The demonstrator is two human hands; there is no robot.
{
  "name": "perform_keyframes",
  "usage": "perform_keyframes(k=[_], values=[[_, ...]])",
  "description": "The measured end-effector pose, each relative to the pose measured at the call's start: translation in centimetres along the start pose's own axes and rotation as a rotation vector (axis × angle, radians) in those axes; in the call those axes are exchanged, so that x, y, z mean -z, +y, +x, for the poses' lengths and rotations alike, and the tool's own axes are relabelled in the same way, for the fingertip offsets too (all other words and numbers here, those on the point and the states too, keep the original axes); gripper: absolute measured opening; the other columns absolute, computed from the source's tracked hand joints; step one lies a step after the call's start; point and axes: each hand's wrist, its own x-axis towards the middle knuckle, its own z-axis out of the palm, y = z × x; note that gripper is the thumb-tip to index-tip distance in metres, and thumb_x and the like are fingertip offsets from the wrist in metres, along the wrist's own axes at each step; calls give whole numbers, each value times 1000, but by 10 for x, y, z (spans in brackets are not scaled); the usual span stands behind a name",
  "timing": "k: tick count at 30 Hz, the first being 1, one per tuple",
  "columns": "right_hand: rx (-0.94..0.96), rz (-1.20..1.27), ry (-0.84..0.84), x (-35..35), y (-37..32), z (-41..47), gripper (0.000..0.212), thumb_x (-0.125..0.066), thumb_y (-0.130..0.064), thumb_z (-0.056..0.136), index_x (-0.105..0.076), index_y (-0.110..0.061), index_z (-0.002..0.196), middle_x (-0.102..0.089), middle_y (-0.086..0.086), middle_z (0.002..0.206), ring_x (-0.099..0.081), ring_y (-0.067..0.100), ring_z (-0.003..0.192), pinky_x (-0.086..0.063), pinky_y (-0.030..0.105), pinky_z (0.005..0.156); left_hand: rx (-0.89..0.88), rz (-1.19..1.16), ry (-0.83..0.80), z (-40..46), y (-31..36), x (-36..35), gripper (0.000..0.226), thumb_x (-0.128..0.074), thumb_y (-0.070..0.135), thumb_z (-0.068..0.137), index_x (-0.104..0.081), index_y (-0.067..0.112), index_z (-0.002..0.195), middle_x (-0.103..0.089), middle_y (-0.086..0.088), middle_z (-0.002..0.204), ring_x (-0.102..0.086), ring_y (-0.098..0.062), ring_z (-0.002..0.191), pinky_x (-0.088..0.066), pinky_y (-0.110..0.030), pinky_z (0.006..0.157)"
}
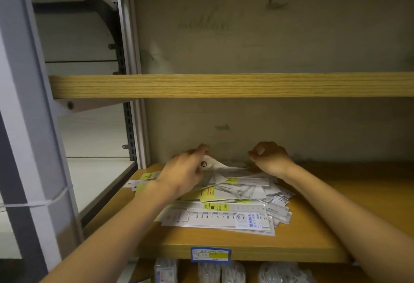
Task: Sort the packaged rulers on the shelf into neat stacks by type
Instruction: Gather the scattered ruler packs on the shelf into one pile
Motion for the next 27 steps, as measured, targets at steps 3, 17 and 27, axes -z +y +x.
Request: perform_keyframes(k=[3, 17, 27], values=[[-17, 40, 24, 1, 2, 0, 17, -53, -38, 94, -62, -23, 95, -65, 4, 112, -58, 25, 109, -45, 27, 87, -26, 60, 51, 3, 0, -5, 38, -55, 18, 85, -49, 26, 122, -58, -1, 115, -54, -28, 107, -38, -31, 77], [-259, 700, -190, 3, -35, -18, 23, -71, -29, 86, -61, -10, 96, -69, 12, 89, -68, 21, 67, -49, 26, 49, -364, 75, 474, -1, -15, -8, 39, -78, -7, 52, -53, 15, 72, -56, -2, 72, -47, -23, 71, -38, -31, 62], [-294, 910, 226, -3, -24, 1, 35, -64, 2, 87, -51, -11, 117, -61, 17, 102, -57, 22, 62, -33, 15, 28, -95, 33, 352, -17, -27, -2, 55, -75, 42, 75, -51, 24, 121, -59, -4, 112, -60, -27, 95, -53, -40, 79]])
